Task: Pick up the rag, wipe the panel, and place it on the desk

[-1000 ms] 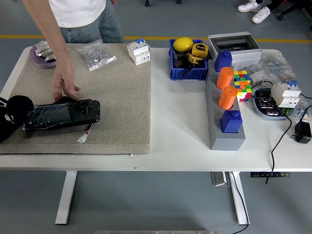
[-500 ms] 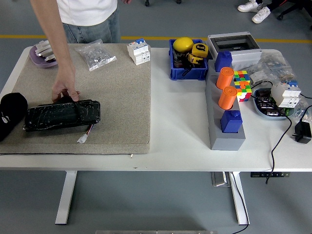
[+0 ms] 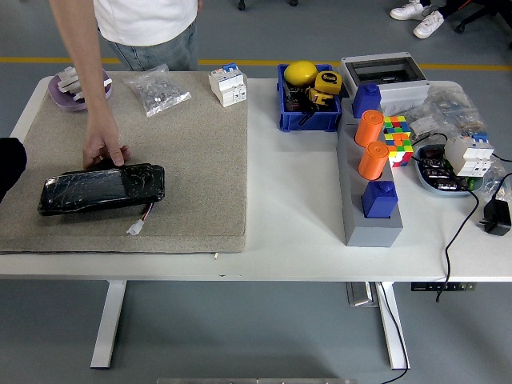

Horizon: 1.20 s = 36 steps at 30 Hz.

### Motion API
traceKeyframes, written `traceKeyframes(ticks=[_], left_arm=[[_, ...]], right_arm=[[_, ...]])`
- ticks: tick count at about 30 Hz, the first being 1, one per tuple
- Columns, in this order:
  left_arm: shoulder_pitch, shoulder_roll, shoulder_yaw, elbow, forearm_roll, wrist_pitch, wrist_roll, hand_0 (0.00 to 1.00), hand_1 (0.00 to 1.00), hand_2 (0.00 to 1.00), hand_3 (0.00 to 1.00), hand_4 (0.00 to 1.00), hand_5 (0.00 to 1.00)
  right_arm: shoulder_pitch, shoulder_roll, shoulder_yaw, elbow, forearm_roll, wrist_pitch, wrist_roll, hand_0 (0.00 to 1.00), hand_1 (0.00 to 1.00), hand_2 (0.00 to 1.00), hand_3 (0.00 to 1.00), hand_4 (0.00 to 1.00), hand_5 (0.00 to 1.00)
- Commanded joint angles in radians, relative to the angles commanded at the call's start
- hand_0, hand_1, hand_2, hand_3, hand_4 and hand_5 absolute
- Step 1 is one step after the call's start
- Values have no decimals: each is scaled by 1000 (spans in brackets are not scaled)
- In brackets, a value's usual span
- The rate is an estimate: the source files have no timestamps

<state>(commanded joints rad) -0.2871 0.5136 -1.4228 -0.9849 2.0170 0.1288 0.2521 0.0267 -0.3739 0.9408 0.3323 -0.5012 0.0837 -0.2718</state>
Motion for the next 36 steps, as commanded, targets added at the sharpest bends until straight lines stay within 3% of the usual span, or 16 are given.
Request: traceKeyframes(ticks=[5,11,19,36], left_arm=[[95,14,-16,-171,27,-41,98,229,171,549,488,169,2],[155,-20,-13,-290,23,-31,134,228,168,547,489,162,2],[180,-57,0,-330,22,-8,138,228,165,544,486,150,2],[159,-74,97,-352,36,-6,146,228,159,536,480,132,2]], right_arm=[[0,-1,0,-7,6,3,0,780,719,726,662,953,699],[-3,1,-8,-17,21,9,-1,780,719,726,664,960,704],[-2,1,-8,-21,24,9,-1,780,719,726,667,965,707],[0,2,-9,-26,31,10,1,780,718,726,670,976,713]])
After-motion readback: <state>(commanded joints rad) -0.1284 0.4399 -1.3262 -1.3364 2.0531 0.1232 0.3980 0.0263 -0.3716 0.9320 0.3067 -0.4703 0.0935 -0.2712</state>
